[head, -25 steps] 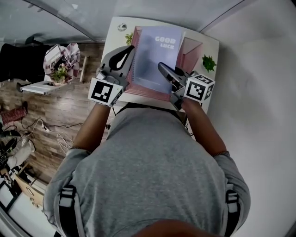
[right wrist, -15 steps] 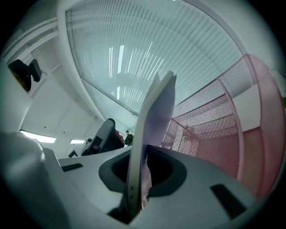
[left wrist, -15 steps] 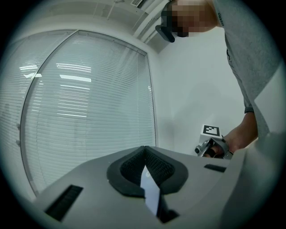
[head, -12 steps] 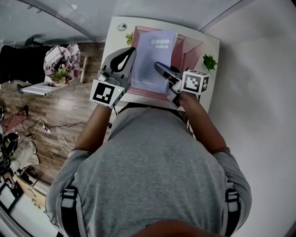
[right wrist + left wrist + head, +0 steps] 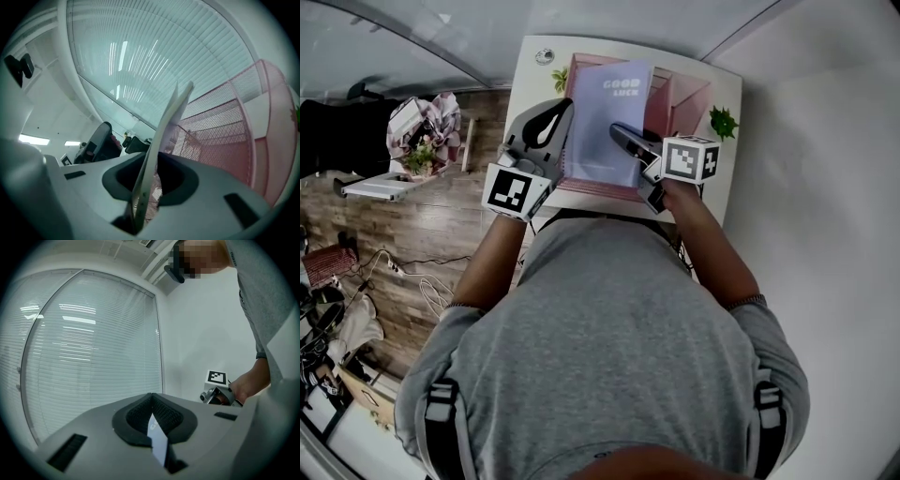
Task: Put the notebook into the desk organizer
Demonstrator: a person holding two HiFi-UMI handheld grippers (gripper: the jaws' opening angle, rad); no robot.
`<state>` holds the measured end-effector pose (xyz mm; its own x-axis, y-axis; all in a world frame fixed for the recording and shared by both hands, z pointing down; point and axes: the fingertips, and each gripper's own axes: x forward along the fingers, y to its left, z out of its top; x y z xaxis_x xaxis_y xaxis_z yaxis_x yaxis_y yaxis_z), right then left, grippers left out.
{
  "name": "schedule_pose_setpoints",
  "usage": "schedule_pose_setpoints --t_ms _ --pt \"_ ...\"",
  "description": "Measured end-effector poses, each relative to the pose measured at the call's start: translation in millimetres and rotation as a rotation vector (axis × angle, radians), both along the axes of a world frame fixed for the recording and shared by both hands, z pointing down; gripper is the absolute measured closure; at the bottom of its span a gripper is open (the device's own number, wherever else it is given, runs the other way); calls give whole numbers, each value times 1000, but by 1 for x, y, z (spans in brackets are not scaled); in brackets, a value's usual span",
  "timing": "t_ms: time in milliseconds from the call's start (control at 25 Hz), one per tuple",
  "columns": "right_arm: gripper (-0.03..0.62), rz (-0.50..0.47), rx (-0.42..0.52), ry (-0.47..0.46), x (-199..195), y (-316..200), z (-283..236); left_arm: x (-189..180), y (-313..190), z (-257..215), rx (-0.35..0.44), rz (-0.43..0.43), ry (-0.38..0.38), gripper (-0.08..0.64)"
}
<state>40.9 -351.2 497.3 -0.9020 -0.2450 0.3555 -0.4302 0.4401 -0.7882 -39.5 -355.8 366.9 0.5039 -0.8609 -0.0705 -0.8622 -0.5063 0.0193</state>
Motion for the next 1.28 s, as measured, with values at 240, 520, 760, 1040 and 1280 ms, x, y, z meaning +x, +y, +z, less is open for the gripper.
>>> schedule_pose_setpoints --t_ms 240,520,760,1040,1280 --pt "506 31 57 164 0 0 11 1 -1 1 -2 28 6 540" --pt "485 101 104 320 6 -3 29 2 -3 6 -38 93 7 540" --pt "483 159 146 420 10 -8 32 9 0 16 -62 171 -7 540" --pt "491 203 170 545 16 -4 54 14 0 10 -11 241 31 540" --pt "476 225 239 667 19 -7 55 16 1 14 -11 278 22 540"
